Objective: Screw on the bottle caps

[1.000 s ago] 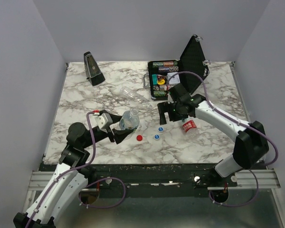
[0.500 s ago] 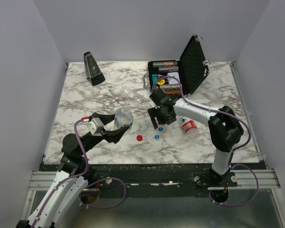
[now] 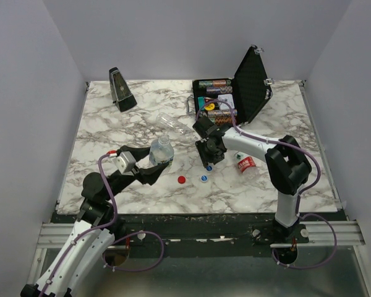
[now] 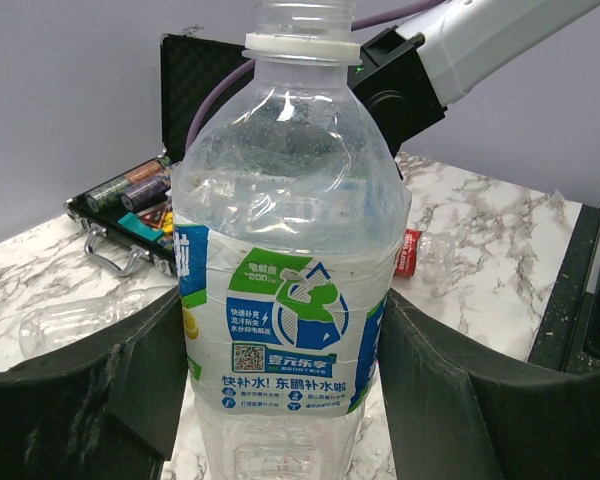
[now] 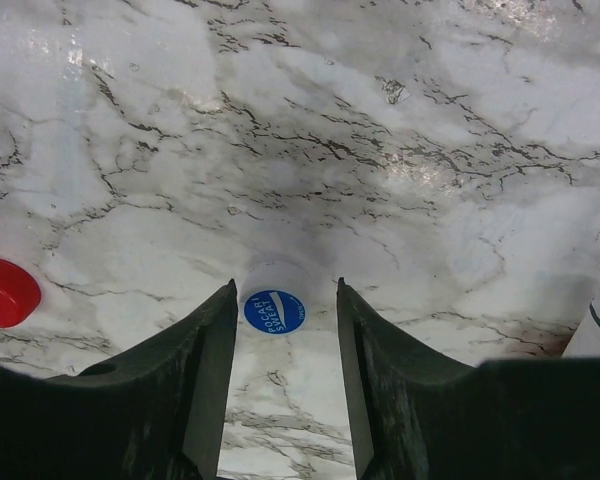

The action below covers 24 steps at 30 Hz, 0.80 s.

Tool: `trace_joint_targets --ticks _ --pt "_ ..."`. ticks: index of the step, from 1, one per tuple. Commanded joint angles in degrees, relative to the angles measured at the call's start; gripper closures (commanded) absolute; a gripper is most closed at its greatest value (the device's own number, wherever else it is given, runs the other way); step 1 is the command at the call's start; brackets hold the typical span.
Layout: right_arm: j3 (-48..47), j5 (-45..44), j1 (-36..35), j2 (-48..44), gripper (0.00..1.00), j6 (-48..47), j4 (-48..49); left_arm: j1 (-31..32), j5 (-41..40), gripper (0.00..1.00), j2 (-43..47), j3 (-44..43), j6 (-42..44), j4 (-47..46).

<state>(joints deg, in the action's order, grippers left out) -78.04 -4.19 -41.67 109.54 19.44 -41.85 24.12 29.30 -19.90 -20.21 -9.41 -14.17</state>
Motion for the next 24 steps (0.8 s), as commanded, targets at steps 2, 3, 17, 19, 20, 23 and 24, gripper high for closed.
trace_joint_targets --ticks 2,3,17,19,20,23,24 --pt "-1.6 -0.6 -1.0 1.6 0.49 -0.8 -1.1 0.0 -0.6 0.49 -1.1 -0.7 1.8 -0.9" --pt "-1.6 -0.6 -1.1 1.7 0.5 -0.9 -1.2 0.0 -0.4 0.49 -1.3 -0.7 1.9 -0.9" --pt "-1.8 -2.0 -2.0 2.3 0.54 -1.0 -2.5 0.0 0.9 0.49 -2.3 -0.7 2.4 -1.0" --pt "-1.6 -2.1 -2.1 2.3 0.54 -1.2 -2.6 0.0 1.1 0.49 -2.3 -0.7 2.3 -1.2" --pt "-1.6 -2.1 -2.1 2.3 0.54 -1.2 -2.5 0.0 1.2 0.49 -2.4 -0.7 2.4 -1.1" --pt "-1.7 -2.1 -2.3 2.5 0.54 -1.4 -2.5 0.0 1.5 0.49 -2.6 -0.7 2.4 -1.2" --pt "-1.6 -2.1 -2.3 2.5 0.54 -1.5 -2.6 0.0 1.5 0.49 -2.7 -0.7 2.5 -1.1"
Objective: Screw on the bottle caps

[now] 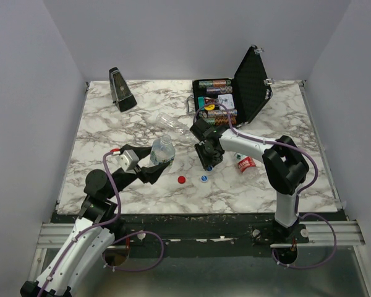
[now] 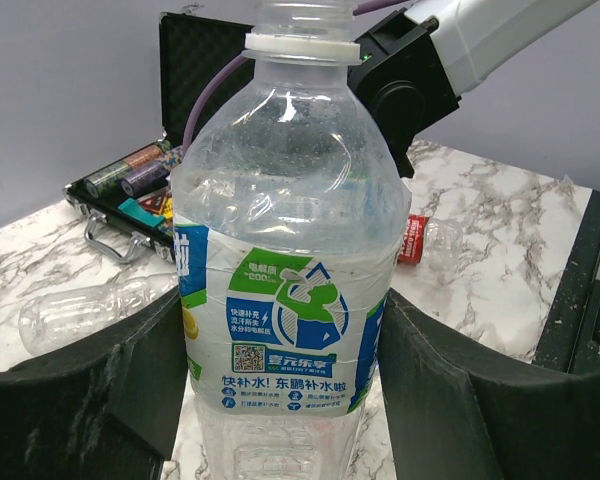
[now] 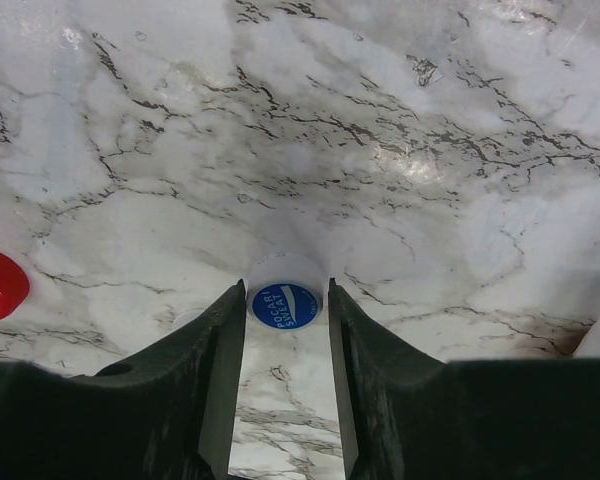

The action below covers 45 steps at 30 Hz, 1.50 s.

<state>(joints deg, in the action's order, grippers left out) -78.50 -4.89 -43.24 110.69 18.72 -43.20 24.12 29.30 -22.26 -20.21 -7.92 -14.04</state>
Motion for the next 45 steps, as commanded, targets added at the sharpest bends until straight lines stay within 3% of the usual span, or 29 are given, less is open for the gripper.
trace_joint_targets --ticks 1,8,17,25,36,45 --pt "-1.1 -1.4 -0.7 1.4 0.54 -0.9 -1.2 0.0 1.6 0.49 -0.3 -0.7 1.0 -1.2" --pt "-0.7 -1.4 -1.1 1.6 0.55 -0.9 -1.0 0.0 2.2 0.49 -0.7 -0.7 1.2 -1.3" --pt "-1.2 -1.4 -1.1 -1.2 0.77 -1.9 -1.4 0.0 2.7 0.49 -1.5 -1.0 1.5 -0.9" --pt "-2.4 4.5 -1.1 -11.2 0.82 -7.7 -3.6 0.0 5.9 0.49 -4.9 -1.7 1.6 -1.6" --pt "-13.2 15.9 -1.1 -27.1 0.92 -21.0 -11.4 0.1 13.1 0.49 -7.6 -4.4 6.9 1.1" --pt "-25.5 23.1 -2.5 -29.9 0.92 -27.0 -21.9 0.1 16.7 0.49 -9.6 -5.2 8.8 1.9"
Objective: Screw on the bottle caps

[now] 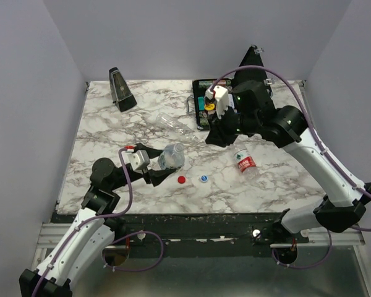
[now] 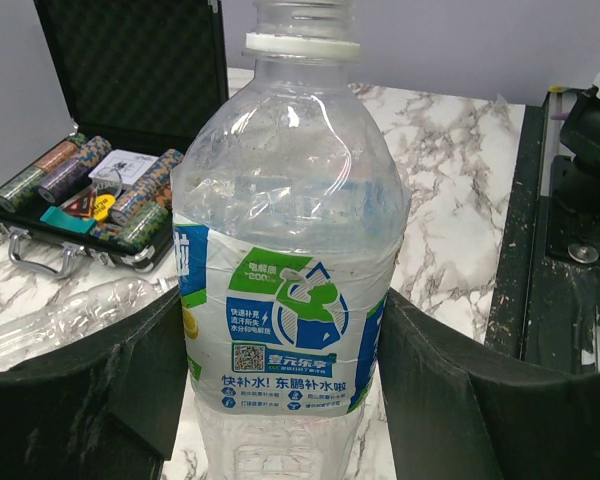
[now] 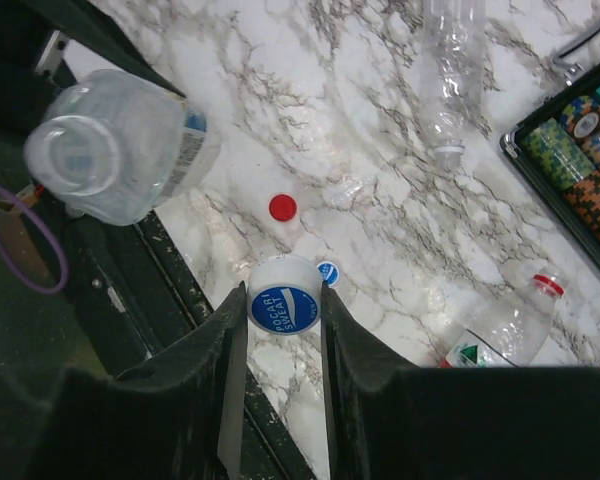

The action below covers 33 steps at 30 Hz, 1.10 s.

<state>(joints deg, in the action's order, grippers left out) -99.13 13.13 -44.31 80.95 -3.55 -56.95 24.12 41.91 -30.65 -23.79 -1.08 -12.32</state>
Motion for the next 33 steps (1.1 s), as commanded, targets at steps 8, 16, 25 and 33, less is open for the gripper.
trace_joint_targets --ticks 8,16,25,33 --pt "-12.1 7.9 -5.4 1.7 0.91 -8.8 -11.3 0.2 7.8 0.53 -3.0 -2.0 1.4 -0.3" --pt "-15.8 9.0 -8.3 5.4 0.91 -12.5 -12.6 1.3 9.7 0.58 -3.5 -1.4 3.2 1.1" --pt "-12.9 7.3 -10.6 4.2 0.91 -14.6 -12.6 3.6 8.8 0.58 -5.1 -5.1 11.3 8.0" --pt "-11.5 7.6 -11.7 5.0 0.91 -16.4 -12.4 4.0 10.4 0.59 -6.4 -4.7 14.4 8.4"
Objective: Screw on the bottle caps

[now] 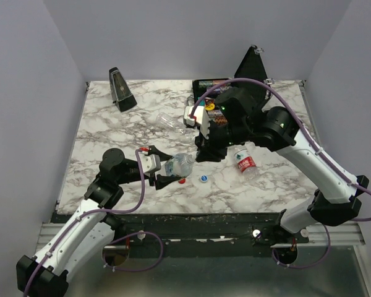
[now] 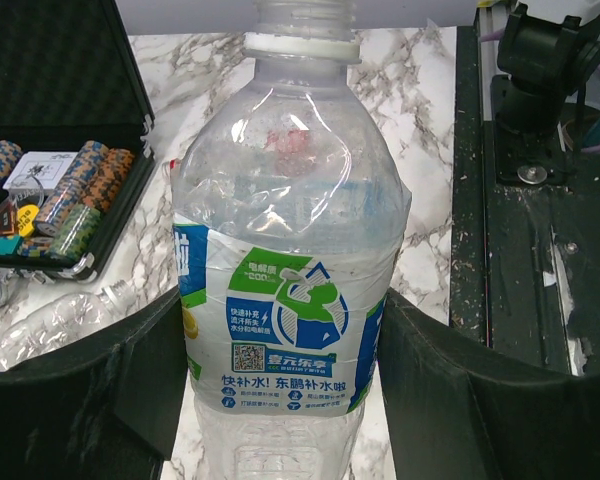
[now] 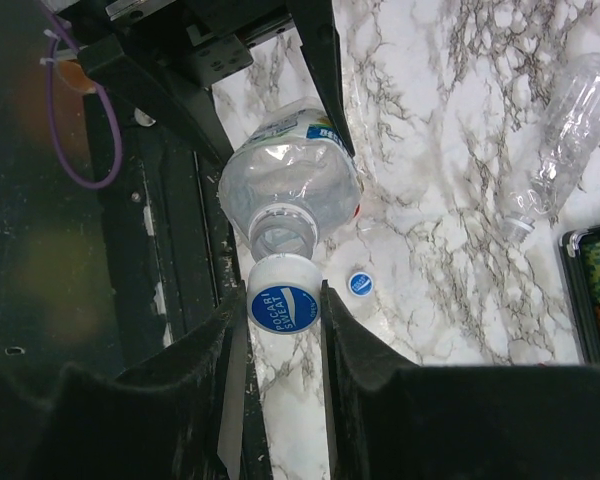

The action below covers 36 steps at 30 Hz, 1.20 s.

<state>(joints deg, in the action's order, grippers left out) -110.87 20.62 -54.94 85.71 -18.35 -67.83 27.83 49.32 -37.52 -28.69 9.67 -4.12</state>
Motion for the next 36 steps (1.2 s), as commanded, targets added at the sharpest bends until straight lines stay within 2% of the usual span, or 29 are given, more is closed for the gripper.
trace_joint_targets --ticks 1,22,36 --pt "0.3 -0.2 -1.2 0.3 0.91 -1.8 -1.3 0.3 3.2 0.58 0.4 0.5 3.5 0.0" --pt "-0.4 2.2 -2.8 3.2 0.91 -3.2 -1.2 0.3 3.7 0.62 0.9 1.0 3.2 -0.9" --pt "2.7 1.6 -3.2 2.3 0.91 -1.1 -0.1 0.3 5.3 0.67 0.4 2.5 -2.2 -9.2"
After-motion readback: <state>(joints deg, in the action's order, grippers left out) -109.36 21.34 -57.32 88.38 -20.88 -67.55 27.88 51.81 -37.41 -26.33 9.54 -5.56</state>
